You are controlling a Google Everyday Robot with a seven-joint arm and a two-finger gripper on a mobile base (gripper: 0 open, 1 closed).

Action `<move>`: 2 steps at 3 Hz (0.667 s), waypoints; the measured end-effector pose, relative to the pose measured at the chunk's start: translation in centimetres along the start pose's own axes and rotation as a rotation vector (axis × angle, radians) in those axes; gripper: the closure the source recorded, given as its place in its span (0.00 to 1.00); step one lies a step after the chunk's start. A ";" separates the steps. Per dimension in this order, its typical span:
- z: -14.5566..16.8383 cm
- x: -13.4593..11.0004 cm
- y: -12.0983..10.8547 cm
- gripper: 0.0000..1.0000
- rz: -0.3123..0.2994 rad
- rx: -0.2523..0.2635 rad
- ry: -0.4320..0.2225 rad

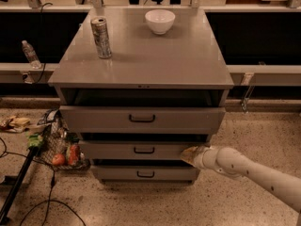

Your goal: Close middle drawer

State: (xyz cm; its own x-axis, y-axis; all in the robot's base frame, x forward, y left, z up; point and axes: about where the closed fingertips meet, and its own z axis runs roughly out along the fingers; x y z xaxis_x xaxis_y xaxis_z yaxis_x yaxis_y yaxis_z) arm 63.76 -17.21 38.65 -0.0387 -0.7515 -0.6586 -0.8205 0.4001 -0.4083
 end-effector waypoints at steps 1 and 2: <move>0.0 0.0 0.0 1.00 0.000 0.000 0.000; 0.2 0.0 0.1 1.00 0.007 -0.008 -0.004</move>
Offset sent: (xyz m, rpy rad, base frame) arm 0.0040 0.0045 -0.0144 0.0694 0.0762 0.0214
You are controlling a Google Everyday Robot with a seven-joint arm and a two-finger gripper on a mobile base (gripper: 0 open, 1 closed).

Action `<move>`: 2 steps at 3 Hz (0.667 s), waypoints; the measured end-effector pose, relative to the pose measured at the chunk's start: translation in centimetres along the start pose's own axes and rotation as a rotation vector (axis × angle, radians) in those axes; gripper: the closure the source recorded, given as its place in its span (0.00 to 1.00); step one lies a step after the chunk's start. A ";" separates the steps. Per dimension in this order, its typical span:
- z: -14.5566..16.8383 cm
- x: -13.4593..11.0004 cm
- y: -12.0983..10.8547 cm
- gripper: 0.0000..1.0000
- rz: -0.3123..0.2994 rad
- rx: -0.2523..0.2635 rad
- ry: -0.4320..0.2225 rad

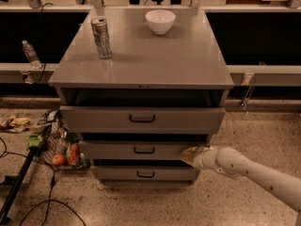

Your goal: Close middle drawer

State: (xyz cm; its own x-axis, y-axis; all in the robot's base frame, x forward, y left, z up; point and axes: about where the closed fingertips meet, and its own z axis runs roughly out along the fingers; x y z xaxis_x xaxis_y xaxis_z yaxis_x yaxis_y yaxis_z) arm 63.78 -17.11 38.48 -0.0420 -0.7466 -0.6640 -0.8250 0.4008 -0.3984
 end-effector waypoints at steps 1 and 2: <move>-0.1 0.8 2.9 1.00 0.052 -0.064 0.001; -2.9 2.3 8.3 1.00 0.195 -0.106 0.002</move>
Offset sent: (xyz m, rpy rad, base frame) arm -0.1408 -0.0112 -0.0437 0.1744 0.2778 -0.1204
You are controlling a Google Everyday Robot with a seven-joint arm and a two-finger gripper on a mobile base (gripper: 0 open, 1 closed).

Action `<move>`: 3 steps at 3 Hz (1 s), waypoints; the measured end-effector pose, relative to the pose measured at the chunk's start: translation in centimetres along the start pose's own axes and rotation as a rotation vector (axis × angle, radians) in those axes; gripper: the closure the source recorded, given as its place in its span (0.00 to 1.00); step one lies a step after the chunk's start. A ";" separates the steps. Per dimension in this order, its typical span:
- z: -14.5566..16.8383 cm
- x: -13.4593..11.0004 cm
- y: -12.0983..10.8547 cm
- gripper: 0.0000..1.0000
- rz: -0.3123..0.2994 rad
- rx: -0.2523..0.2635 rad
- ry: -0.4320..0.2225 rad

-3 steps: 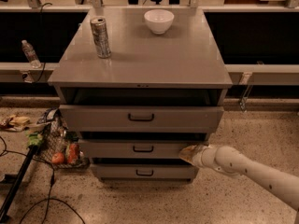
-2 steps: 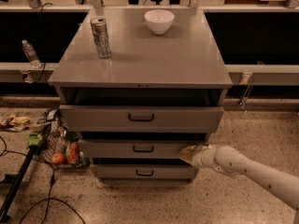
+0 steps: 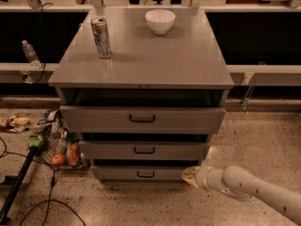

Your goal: Close middle drawer

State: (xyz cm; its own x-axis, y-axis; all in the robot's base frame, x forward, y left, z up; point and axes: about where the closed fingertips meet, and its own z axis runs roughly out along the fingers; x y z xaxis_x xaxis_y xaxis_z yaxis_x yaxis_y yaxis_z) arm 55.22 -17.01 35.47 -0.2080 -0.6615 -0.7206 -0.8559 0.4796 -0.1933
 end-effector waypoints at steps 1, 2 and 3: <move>-3.1 0.0 1.5 1.00 0.072 0.050 -0.053; -7.4 -2.7 0.2 1.00 0.072 0.110 -0.178; -12.0 -7.7 0.1 0.98 -0.008 0.078 -0.264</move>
Offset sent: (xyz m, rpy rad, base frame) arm -0.0435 -0.0310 0.1610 0.3466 -0.2526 -0.0238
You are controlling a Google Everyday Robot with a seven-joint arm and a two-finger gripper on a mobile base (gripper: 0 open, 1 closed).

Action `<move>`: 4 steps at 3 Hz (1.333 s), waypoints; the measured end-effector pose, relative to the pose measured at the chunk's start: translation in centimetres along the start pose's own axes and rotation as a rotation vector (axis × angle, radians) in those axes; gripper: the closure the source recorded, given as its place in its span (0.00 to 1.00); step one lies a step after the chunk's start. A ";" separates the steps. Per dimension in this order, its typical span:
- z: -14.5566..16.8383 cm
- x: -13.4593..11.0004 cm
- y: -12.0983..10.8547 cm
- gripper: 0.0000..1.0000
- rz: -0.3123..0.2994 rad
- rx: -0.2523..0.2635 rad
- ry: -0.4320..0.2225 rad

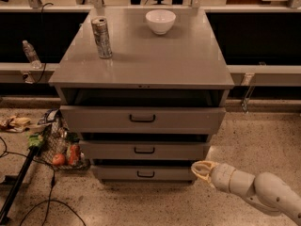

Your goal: Close middle drawer

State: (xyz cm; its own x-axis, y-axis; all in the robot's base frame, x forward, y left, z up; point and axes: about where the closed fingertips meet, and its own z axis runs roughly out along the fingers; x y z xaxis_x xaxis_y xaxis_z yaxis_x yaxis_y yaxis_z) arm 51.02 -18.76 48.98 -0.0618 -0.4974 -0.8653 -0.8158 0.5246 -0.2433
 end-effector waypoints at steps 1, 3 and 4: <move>0.5 0.6 0.2 0.74 0.010 0.000 0.004; 0.8 0.4 0.4 0.29 0.009 -0.006 0.000; 1.0 0.3 0.5 0.01 0.009 -0.010 -0.002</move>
Offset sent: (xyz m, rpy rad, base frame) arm 0.0006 0.0016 -0.0068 0.0021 0.0077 -0.0035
